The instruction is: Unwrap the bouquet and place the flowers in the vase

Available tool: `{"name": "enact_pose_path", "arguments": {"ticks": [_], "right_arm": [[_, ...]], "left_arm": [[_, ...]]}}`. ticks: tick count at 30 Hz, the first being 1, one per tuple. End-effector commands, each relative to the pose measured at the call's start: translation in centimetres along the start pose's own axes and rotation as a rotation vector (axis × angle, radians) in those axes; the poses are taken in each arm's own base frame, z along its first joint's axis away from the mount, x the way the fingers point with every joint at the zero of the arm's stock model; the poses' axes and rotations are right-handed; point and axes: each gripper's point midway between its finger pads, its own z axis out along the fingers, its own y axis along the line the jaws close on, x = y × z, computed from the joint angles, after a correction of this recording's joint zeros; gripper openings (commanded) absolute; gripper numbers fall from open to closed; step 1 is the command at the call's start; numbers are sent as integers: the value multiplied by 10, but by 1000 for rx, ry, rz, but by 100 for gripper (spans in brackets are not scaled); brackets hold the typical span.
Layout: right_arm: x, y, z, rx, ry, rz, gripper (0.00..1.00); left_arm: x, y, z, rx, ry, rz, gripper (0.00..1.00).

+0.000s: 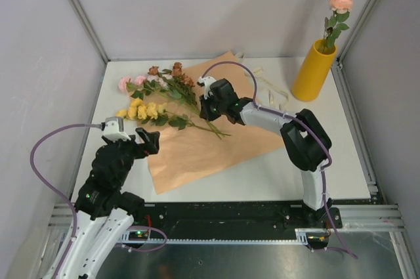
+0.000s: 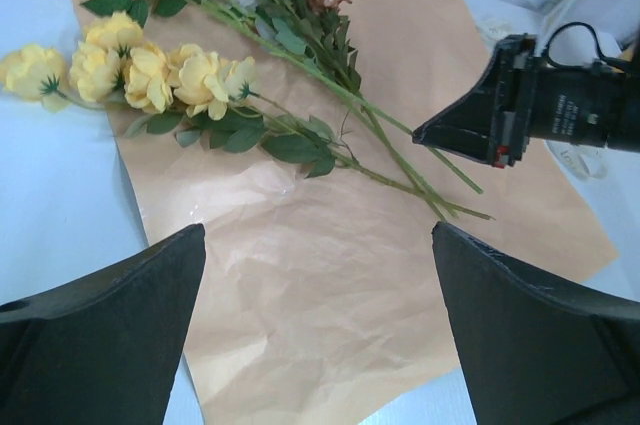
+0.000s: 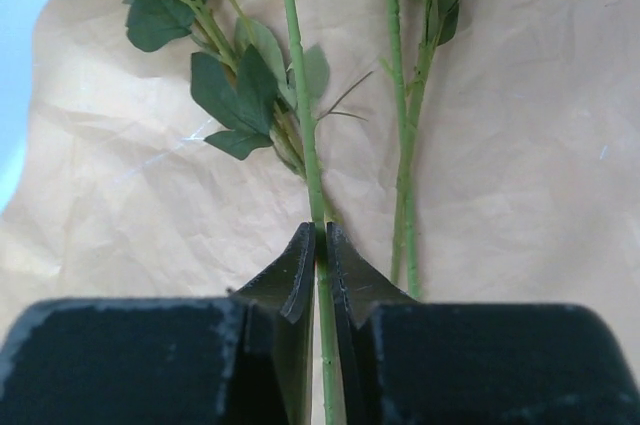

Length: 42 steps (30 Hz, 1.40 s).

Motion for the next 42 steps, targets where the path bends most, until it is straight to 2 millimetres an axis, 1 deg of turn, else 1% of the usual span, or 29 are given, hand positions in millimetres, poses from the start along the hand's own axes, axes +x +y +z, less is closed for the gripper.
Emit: {"name": "enact_pose_path", "arguments": {"ticks": [1,3,5,8,11,15,18,21,23,26,30,33,35,39,42], "right_arm": [[-40,18,-23,-94,-132,128,0],[-44,24,-29,-120,-153,160,0],[-47,32,-35,-151,-176,186,0],[-50,45,-43,-207,-200,230,0],[-53,52,-49,-248,-221,255,0],[-55,60,-54,-292,-231,274,0],[-56,66,-57,-330,-240,302,0],[-52,73,-59,-360,-238,321,0],[-47,75,-59,-374,-230,333,0],[-42,78,-59,-401,-223,347,0],[-39,78,-56,-415,-216,371,0],[-36,82,-55,-441,-204,375,0],[-35,85,-55,-456,-198,373,0],[-33,88,-54,-459,-193,363,0],[-29,91,-53,-454,-186,352,0]], "left_arm": [[-9,-1,0,-56,-14,-178,100],[-7,-9,5,-35,2,-271,100],[-3,-17,12,-19,32,-322,99],[-3,-15,27,-69,44,-345,98],[-7,-15,45,-113,47,-383,97],[-12,-36,72,-47,41,-466,92],[-10,-38,94,-33,6,-542,86],[-8,-42,113,6,-22,-598,83],[-2,-43,125,0,-2,-609,82],[14,-43,143,-18,47,-613,82],[32,-39,165,-54,86,-607,81],[38,-38,179,-70,96,-600,79],[46,-36,187,-82,117,-603,78],[61,-34,195,-98,150,-641,74],[65,-32,197,-100,152,-653,70]]}}
